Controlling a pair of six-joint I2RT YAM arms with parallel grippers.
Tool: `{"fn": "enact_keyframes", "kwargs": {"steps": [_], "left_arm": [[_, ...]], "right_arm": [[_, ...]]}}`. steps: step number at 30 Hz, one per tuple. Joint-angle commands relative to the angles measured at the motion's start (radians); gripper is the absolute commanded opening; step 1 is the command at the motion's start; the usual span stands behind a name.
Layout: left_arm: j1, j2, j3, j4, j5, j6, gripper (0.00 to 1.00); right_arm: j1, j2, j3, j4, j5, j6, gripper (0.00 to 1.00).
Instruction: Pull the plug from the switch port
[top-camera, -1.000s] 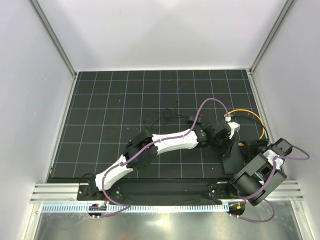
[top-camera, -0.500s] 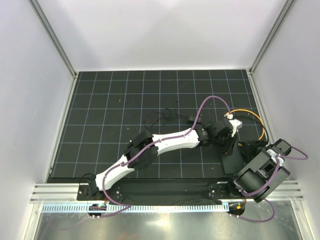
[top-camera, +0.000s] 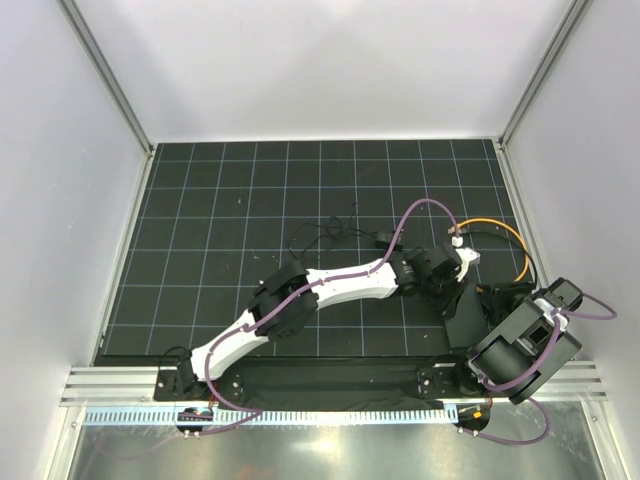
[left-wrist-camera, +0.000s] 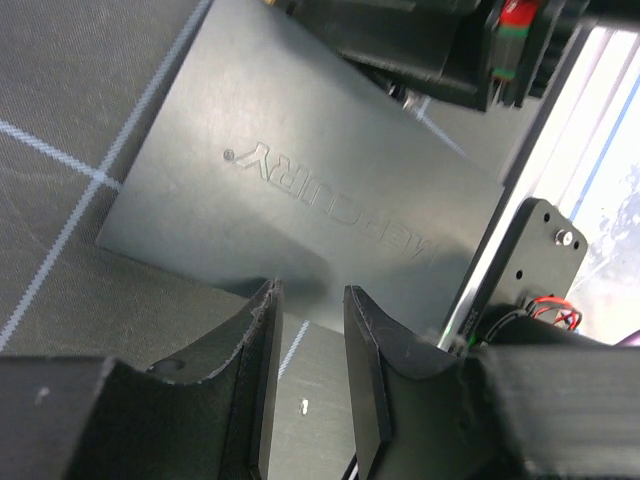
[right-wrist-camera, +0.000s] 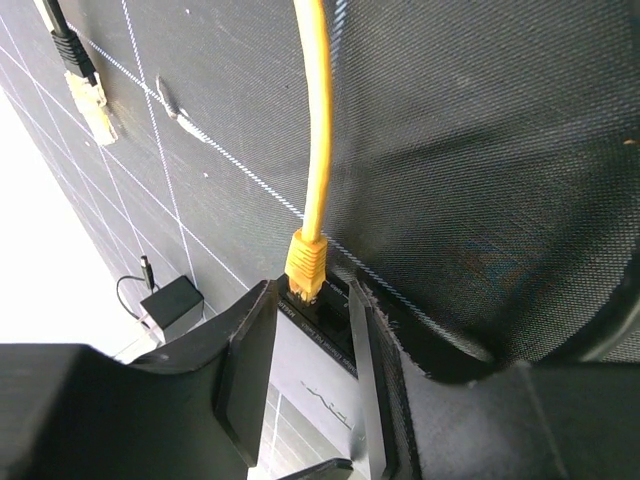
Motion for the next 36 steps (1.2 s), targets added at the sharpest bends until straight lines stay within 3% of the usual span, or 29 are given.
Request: {"fn": "enact_keyframes", "kwargs": {"steps": [1,27,36], "left_arm": [[0.002,-0.082,-0.020,0.015,0.028,0.010,0.35],[0.033,-0.088,-0.083,0.107,0.086,-0.077,0.34],[0.047,-0.105,-0.116,0.127,0.101,-0.097,0.33]], "right_arm": [[-0.002,-0.014,0.001,-0.006,0.073,-0.006,0.43],[0.059,-0.019,-0.003,0.017,0.070,-0.007,0.43],[0.064,-0.005,-0.008,0.014,0.136,0.014,0.41]]}}
